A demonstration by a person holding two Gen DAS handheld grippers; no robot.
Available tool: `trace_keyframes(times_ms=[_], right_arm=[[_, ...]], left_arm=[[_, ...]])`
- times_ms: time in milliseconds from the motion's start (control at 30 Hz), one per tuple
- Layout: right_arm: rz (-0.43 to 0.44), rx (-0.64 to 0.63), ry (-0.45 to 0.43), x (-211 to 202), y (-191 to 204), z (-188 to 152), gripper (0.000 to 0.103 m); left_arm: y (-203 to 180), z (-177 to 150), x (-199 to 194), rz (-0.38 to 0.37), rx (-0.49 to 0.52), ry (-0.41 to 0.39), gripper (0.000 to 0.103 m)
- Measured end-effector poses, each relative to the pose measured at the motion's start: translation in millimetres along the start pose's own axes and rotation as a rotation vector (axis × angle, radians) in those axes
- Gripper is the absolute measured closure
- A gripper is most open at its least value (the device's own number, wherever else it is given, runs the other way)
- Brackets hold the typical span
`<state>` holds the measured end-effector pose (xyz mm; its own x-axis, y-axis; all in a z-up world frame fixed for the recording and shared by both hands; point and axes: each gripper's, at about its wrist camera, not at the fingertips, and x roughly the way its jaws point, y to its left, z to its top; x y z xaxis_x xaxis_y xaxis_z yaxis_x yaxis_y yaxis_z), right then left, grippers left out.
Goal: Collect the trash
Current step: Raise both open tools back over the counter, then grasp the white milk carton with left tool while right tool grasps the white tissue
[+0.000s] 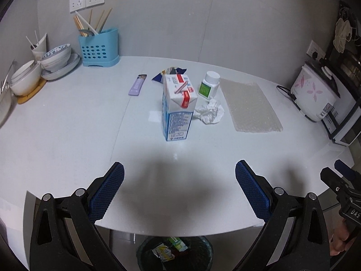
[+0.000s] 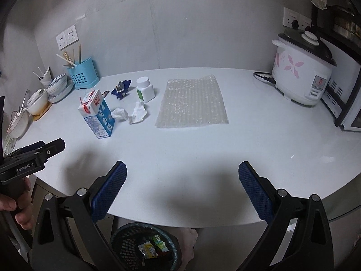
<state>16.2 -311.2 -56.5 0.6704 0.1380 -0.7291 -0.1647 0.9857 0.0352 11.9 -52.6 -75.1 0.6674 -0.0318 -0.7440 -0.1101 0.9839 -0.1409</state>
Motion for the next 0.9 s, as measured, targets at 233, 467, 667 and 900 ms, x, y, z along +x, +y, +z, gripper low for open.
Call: trace_keyframes(times_ms=[233, 467, 667, 900], right_arm=[[-0.013, 0.013, 0.011, 21.3, 1.1, 27.6, 0.008], [-0.015, -0.02, 0.036, 48.2, 10.1, 37.1, 0.008], [-0.007, -0.04, 0.064, 76.3, 19.3, 47.9, 0.008], [0.045, -0.105, 0.085, 120.2, 51.7, 71.8, 0.008]], left_arm=[[0.8, 24.4, 28.3, 0.015, -0.006, 0.004, 0.006], [4.2, 37.3, 64.8, 0.048, -0.019, 0.023, 0.007], [5.1, 48.5, 92.2, 0.063, -0.024, 0.034, 0.007], [15.5, 64.0, 113.4, 0.065, -0.02, 0.036, 0.01]])
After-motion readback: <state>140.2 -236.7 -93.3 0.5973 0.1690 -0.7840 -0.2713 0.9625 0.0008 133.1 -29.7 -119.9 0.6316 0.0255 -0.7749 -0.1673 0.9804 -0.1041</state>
